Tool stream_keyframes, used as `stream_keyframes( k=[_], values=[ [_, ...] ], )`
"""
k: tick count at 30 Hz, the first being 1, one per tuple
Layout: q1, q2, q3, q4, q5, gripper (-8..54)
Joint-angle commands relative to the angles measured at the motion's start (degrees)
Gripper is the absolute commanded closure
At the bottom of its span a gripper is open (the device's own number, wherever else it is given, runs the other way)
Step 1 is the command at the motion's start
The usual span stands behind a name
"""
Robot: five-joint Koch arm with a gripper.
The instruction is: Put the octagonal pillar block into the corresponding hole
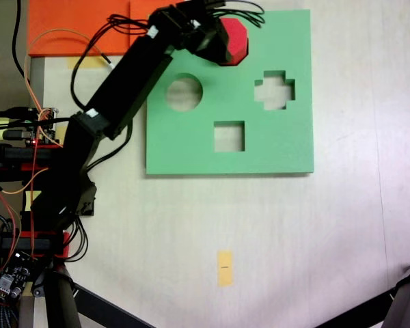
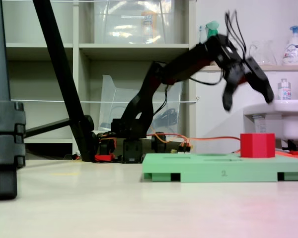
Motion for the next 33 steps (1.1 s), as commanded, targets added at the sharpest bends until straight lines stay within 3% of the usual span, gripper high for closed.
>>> stream_keyframes(
  k=[1,7,14,16,19,21,26,33],
  values=[
    [2.3,9.6,-2.9,8.1,-16.9,-6.4],
    [17.3,22.7,-2.4,13.9,-40.3,-5.4],
    [39.9,25.3,0.4,13.7,-60.8,1.2],
    [44.6,33.0,13.9,6.7,-68.0,1.8],
    [50.7,54.3,56.8,-32.0,-81.7,10.2],
    [52.7,62.4,77.9,-57.2,-86.2,12.7],
    [56.1,71.3,111.8,-93.0,-103.8,12.6],
    [54.7,73.6,141.2,-95.4,-114.6,11.3]
  ],
)
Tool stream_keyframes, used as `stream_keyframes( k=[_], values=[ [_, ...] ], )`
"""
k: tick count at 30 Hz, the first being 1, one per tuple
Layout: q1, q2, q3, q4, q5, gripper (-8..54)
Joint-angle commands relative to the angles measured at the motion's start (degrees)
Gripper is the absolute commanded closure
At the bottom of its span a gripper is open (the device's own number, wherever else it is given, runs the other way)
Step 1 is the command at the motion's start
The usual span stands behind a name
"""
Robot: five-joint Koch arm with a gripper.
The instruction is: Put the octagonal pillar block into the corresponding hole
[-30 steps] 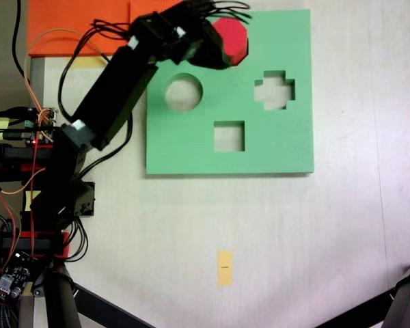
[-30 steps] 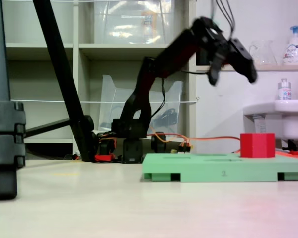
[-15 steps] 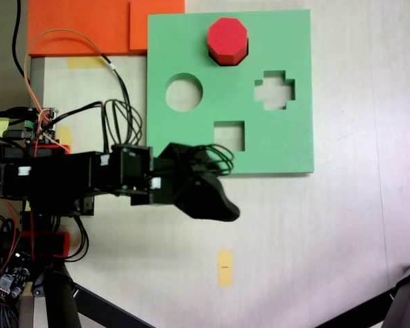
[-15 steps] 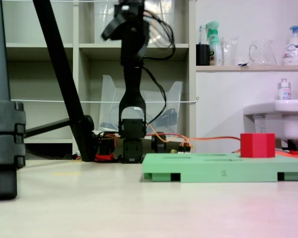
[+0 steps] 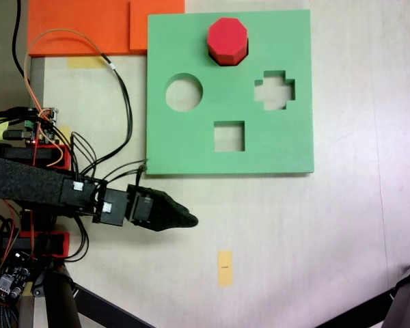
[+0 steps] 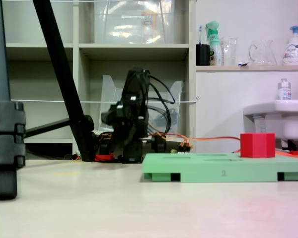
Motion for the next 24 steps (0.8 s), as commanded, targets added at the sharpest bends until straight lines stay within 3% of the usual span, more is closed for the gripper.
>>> stream_keyframes(
  k=[1,6,24],
  values=[
    [0.2,4.7,3.0,-3.4,-3.5,11.3],
    [-1.7,4.7,9.7,9.1,-6.7,11.9],
    [-2.8,4.5,9.7,8.7,-6.3,11.5]
  ],
)
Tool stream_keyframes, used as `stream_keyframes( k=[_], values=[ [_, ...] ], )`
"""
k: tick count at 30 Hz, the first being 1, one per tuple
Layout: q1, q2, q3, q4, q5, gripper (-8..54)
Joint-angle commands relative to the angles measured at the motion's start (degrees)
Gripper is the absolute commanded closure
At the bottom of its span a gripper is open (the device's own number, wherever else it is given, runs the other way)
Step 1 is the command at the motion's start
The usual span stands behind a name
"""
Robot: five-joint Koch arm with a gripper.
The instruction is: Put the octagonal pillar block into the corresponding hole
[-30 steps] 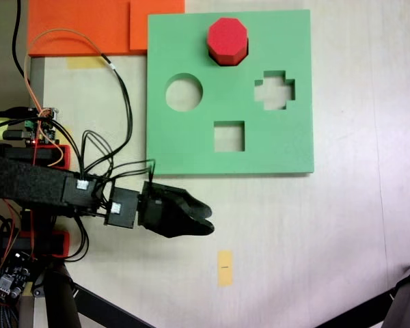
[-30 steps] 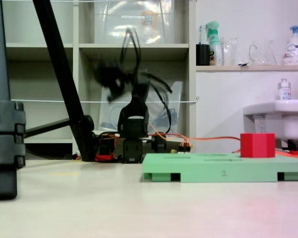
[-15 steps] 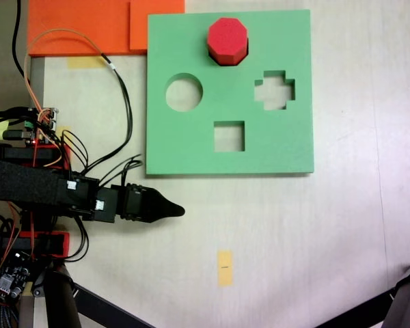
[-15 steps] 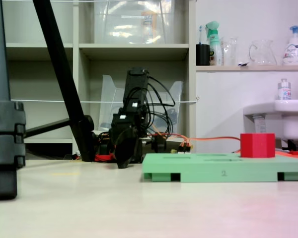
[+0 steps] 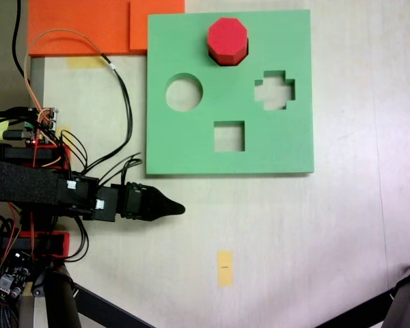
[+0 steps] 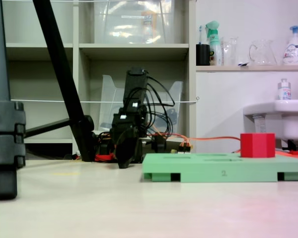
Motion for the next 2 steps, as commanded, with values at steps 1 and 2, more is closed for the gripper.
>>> stream_keyframes(
  k=[1,2],
  values=[
    [0.5,4.5,3.7,2.4,0.7,11.5],
    [0.5,4.5,3.8,2.4,0.7,11.5]
  ],
)
